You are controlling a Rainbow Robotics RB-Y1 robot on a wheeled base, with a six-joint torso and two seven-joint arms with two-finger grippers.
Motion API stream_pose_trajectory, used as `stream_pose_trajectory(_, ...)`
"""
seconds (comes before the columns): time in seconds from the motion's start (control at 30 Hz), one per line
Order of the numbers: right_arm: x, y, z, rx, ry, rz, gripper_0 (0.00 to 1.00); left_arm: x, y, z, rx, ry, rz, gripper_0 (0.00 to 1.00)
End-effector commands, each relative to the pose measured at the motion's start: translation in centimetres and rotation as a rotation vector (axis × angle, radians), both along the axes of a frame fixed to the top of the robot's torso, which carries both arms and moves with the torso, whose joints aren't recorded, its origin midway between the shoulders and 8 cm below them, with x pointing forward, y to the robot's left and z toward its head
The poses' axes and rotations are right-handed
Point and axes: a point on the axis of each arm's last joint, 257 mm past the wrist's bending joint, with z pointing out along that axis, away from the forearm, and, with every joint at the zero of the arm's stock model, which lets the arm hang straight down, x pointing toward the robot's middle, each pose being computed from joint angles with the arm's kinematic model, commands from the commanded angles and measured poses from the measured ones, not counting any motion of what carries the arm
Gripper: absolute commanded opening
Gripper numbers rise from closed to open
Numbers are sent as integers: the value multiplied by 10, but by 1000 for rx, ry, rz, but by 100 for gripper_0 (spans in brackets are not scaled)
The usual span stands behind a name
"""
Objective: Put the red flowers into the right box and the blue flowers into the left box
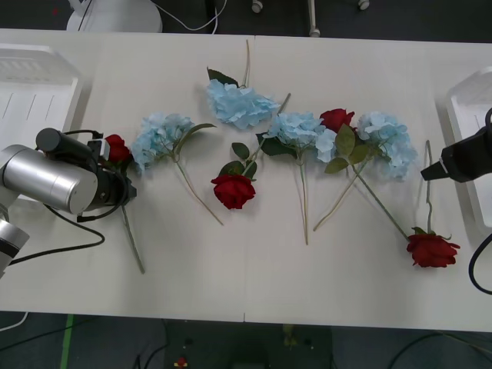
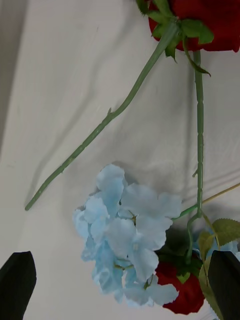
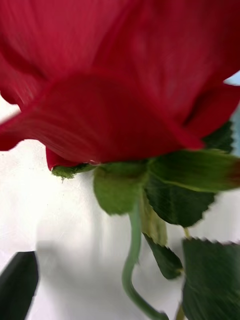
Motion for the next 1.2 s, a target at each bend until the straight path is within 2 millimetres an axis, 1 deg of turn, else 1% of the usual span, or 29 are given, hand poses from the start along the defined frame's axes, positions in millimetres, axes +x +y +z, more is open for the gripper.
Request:
stream_pose_trajectory(0.03,-19,12,-26,-2,31,-16,100,22,-19,5,7,-44,-19,34)
stream_pose_trajectory(0.07,-21,11,-34,-13,33,-22,100,24,-20,3,7,-44,-15,8)
stream_pose_trajectory(0.1,-22,11,-37,-18,30,-25,100,24,-20,2,5,-45,-13,0)
stream_pose_trajectory(0.13,-23,10,-45,-25,30,-37,100,25,-20,3,2,-45,-11,0)
stream_pose_trajectory(0.2,-24,8,-52,-36,31,-47,100,27,-23,6,-6,-52,-12,0)
stream_pose_trajectory(0.37,-26,4,-62,-50,40,-74,100,34,-34,32,-32,-97,-30,0)
stream_pose_trajectory(0.43,-27,1,-69,-34,52,-95,100,34,-38,56,-47,-128,-44,0)
stream_pose_trajectory(0.53,-28,-3,-76,-34,66,-104,100,29,-42,87,-76,-163,-69,0)
stream_pose_trajectory(0.57,-29,-4,-80,-32,73,-111,100,24,-44,100,-88,-174,-83,0)
stream_pose_trajectory(0.6,-29,-6,-81,-33,74,-113,100,21,-44,107,-91,-182,-92,0)
stream_pose_trajectory(0.7,-28,-11,-93,-33,82,-124,100,6,-50,143,-116,-233,-148,0)
stream_pose_trajectory(0.73,-28,-13,-97,-35,85,-127,100,1,-57,154,-121,-253,-188,0)
stream_pose_trajectory(0.83,-28,-17,-102,-37,86,-134,100,-9,-78,174,-147,-296,-282,0)
stream_pose_trajectory(0.87,-26,-18,-103,-39,80,-137,100,-11,-92,181,-175,-326,-325,0)
stream_pose_trajectory(0.9,-25,-18,-103,-40,74,-138,100,-12,-101,188,-203,-352,-349,0)
stream_pose_trajectory(0.93,-23,-20,-103,-42,68,-143,100,-12,-117,195,-244,-386,-383,0)
stream_pose_trajectory(0.97,-23,-20,-105,-42,69,-144,100,-12,-125,197,-264,-403,-402,0)
stream_pose_trajectory(1.0,-22,-22,-108,-39,69,-152,100,-13,-147,205,-314,-445,-447,0)
stream_pose_trajectory(1.07,-23,-23,-112,-42,72,-151,100,-13,-168,211,-358,-487,-490,0)
stream_pose_trajectory(1.13,-24,-24,-116,-45,76,-149,100,-17,-204,218,-430,-545,-560,0)
stream_pose_trajectory(1.2,-23,-25,-116,-50,75,-146,100,-24,-232,224,-482,-570,-618,0)
